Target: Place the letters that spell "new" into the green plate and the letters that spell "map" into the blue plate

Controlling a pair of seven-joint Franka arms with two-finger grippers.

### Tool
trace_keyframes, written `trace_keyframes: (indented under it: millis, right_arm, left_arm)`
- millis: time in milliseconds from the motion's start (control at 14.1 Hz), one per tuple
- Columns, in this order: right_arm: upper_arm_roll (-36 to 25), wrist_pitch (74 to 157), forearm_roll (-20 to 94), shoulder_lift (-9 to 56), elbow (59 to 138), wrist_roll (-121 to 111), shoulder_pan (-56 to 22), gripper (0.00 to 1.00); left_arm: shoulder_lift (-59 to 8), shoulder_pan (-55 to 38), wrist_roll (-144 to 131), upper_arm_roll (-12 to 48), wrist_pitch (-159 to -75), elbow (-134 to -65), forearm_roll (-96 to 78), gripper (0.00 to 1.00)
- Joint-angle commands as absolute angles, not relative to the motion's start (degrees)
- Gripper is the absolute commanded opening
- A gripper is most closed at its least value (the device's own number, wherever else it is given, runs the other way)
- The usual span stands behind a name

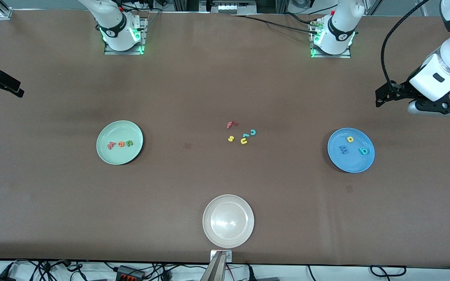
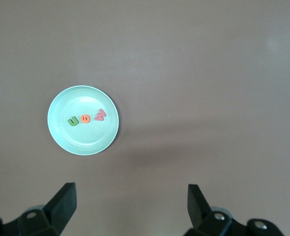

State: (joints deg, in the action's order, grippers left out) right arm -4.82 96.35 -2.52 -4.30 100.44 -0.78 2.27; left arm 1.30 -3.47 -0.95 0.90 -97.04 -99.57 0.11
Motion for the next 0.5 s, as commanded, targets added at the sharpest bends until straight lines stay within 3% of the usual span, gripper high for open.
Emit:
trace_keyframes:
  millis: [0,425]
  right_arm:
    - [-4.5,97.2,-2.5,-6.0,102.2,-1.8,2.9,1.0]
    - [-4.4,96.9,-2.5,-6.0,102.2,-1.8,2.9,1.0]
  left_arm:
    - [1.9,-3.3,-0.2,1.0,-96.6,-99.3,0.3,1.0]
    - [1.9,-3.3,-0.2,1.0,-96.5,-99.3,0.2,1.0]
